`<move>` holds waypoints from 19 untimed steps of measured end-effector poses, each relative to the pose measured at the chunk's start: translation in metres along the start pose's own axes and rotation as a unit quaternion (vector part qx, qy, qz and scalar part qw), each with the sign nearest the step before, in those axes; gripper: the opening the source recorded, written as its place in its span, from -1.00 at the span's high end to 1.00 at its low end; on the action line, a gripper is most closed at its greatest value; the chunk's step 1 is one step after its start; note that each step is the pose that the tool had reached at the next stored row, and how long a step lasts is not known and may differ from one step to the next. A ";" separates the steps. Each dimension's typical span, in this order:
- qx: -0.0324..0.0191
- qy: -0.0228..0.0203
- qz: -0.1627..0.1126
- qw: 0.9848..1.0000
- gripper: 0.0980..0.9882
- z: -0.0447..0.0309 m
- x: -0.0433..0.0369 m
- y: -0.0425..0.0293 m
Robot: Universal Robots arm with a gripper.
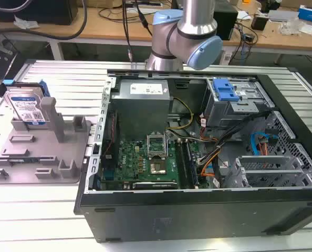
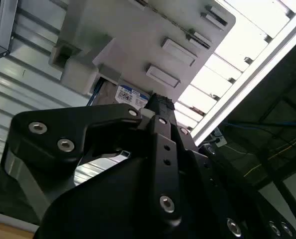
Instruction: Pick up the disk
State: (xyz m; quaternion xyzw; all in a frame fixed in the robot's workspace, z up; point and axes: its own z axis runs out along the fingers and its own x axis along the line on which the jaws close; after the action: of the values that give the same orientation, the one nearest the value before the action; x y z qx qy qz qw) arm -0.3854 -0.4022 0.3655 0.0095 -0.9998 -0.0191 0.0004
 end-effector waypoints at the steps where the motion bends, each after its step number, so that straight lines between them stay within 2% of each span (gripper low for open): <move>1: 0.000 0.000 0.000 1.000 0.98 0.0000 0.0000 0.0000; 12: 0.000 0.000 -0.005 1.000 0.98 0.0000 0.0000 0.0000; 16: 0.000 0.002 -0.043 0.999 0.98 0.0001 0.0000 0.0000; 18: 0.000 0.002 -0.064 0.998 0.98 0.0002 0.0000 0.0000; 19: 0.000 0.003 -0.084 0.996 0.98 0.0004 0.0000 0.0000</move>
State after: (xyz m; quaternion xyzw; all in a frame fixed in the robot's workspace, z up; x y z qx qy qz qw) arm -0.3854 -0.4022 0.3651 0.0932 -0.9955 -0.0190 0.0020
